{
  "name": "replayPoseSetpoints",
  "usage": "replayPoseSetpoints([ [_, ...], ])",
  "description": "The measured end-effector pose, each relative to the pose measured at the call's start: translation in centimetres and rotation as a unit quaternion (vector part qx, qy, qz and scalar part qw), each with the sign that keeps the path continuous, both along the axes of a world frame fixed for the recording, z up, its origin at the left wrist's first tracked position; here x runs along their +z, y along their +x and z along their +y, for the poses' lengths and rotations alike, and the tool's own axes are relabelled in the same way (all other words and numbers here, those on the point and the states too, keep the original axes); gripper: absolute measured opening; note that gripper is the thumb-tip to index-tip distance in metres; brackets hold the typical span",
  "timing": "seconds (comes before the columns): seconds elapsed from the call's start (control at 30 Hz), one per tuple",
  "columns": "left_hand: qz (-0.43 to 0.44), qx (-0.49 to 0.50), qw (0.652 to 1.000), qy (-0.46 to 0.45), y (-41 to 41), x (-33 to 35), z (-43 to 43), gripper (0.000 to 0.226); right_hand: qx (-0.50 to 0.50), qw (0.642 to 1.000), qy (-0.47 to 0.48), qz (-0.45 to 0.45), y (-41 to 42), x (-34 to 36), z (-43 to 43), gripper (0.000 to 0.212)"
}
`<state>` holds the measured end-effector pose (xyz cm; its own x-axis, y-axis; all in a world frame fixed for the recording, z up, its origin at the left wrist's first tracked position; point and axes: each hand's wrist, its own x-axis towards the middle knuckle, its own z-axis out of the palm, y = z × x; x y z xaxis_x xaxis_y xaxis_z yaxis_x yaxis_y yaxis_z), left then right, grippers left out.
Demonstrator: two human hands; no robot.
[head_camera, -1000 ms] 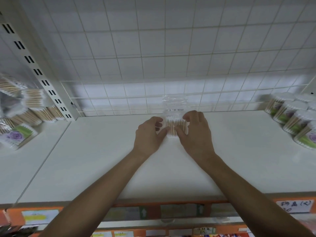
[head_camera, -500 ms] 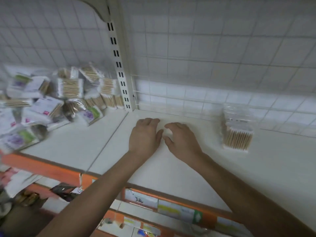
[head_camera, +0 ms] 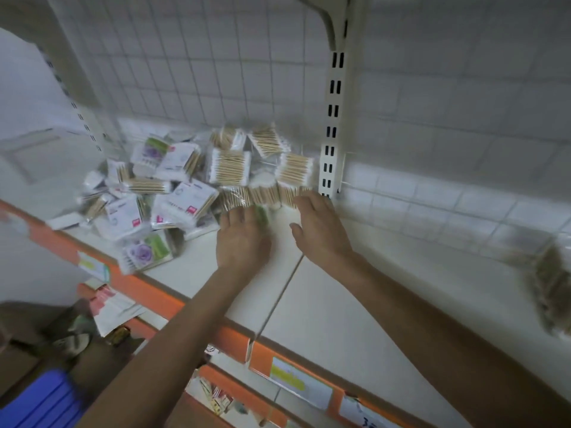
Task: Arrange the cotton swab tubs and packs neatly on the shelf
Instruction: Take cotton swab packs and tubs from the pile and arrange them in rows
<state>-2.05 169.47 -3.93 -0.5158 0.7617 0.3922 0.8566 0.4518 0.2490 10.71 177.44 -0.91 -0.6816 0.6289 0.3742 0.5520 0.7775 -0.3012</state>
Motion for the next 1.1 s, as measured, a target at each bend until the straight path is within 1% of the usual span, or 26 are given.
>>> replayPoseSetpoints([
  [0.13, 0.020, 0.016, 1.000, 0.015, -1.9, 0.1, 0.5, 0.042, -0.033, 0.992, 0.122, 0.016, -3.3, 1.5, 2.0, 0.043],
  [0.2, 0.010, 0.026, 1.000, 0.002, -2.5, 0.2, 0.5, 0.044, -0.051, 0.986, 0.159, 0.011, -4.4, 2.0, 3.1, 0.045],
  [0.27, -0.008, 0.035, 0.999, -0.032, -3.0, 0.1, 0.5, 0.043, -0.077, 0.982, 0.174, -0.020, -4.9, 2.3, 3.7, 0.046],
  [0.37, -0.023, 0.040, 0.997, -0.060, -3.4, 0.2, 0.3, 0.036, -0.103, 0.971, 0.198, -0.083, -5.4, 1.9, 4.0, 0.047],
  [0.5, -0.029, 0.023, 0.998, -0.050, -3.8, 0.2, 0.2, 0.034, -0.128, 0.959, 0.231, -0.102, -5.5, 2.2, 4.1, 0.041],
  [0.57, -0.062, 0.016, 0.997, -0.036, -3.7, 0.2, 0.1, 0.040, -0.136, 0.955, 0.238, -0.112, -5.3, 2.4, 4.3, 0.036],
  [0.7, -0.136, -0.001, 0.991, 0.012, -2.4, 0.4, -0.4, 0.054, -0.119, 0.966, 0.209, -0.097, -5.0, 2.3, 4.2, 0.038],
  [0.8, -0.151, -0.004, 0.987, 0.050, -1.8, 0.5, -0.7, 0.059, -0.090, 0.980, 0.168, -0.062, -4.7, 2.3, 3.4, 0.041],
  [0.9, -0.160, -0.015, 0.984, 0.080, -1.4, 0.7, -0.9, 0.063, -0.058, 0.991, 0.119, 0.000, -3.5, 1.9, 2.5, 0.043],
  [1.0, -0.158, -0.044, 0.980, 0.112, -0.6, 1.0, -0.9, 0.066, -0.044, 0.997, 0.028, 0.062, -1.8, 1.3, 1.8, 0.042],
  [1.1, -0.162, -0.075, 0.975, 0.128, 0.7, 1.3, -0.9, 0.066, -0.057, 0.989, -0.056, 0.122, 0.6, 0.9, 1.2, 0.040],
])
